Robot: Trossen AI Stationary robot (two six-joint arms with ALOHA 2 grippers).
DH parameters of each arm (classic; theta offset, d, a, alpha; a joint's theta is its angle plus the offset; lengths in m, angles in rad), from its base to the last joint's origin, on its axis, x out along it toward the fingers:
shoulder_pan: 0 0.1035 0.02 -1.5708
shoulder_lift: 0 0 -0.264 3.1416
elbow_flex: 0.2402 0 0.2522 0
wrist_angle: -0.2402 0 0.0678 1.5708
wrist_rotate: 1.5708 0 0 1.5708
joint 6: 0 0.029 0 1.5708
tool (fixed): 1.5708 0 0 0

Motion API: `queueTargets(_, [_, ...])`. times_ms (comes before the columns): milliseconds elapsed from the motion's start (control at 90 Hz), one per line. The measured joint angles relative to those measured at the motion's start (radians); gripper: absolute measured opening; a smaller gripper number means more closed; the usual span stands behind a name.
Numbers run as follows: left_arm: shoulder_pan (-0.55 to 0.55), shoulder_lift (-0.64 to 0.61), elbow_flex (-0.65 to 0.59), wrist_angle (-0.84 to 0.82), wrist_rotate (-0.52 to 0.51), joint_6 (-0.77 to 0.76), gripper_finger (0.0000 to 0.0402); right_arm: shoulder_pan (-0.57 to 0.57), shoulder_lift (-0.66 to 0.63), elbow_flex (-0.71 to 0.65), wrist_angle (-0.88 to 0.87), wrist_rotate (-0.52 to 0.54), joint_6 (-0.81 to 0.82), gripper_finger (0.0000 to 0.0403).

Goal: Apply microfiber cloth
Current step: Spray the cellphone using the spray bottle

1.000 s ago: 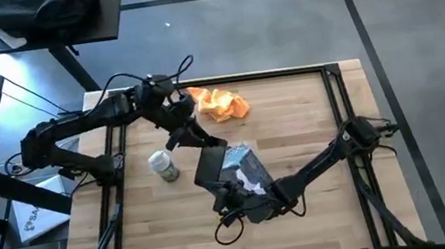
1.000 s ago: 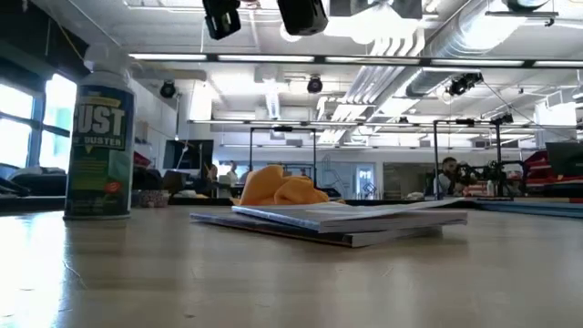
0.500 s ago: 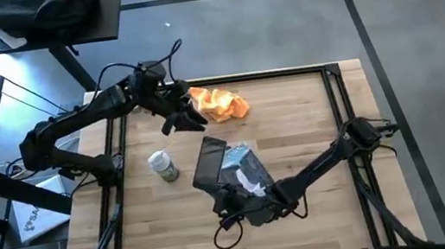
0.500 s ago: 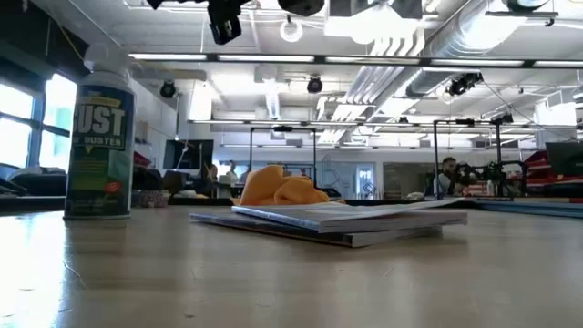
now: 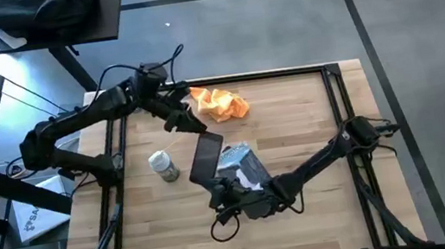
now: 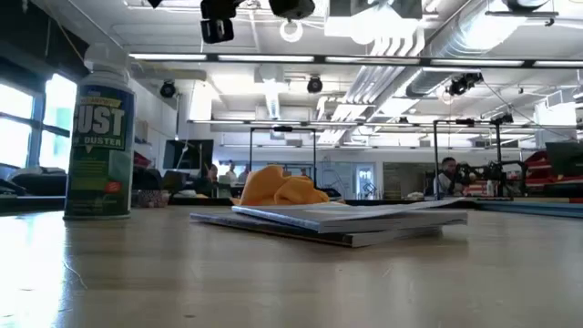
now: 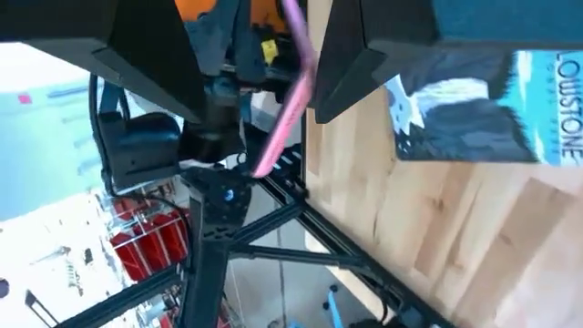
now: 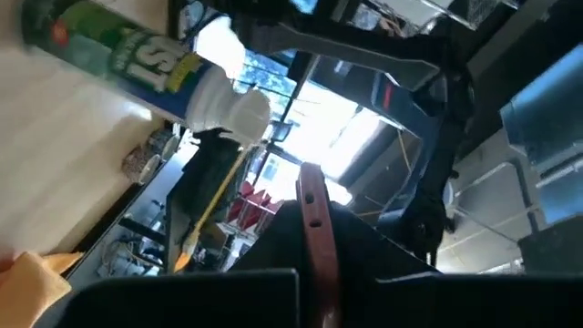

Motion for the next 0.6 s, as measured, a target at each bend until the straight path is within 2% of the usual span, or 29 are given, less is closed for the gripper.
queueTargets(267, [-0.054,0.006,0.0,0.05,-0.013,-0.024,0.0178,-0.012,0.0,0.027,0.002,-0.006,-0.015,0.0])
queueTargets(600, [-0.08,0.006,0.0,0.072,-0.024,-0.043,0.0089,-0.016,-0.002,0.027,0.001,-0.013,-0.017,0.0])
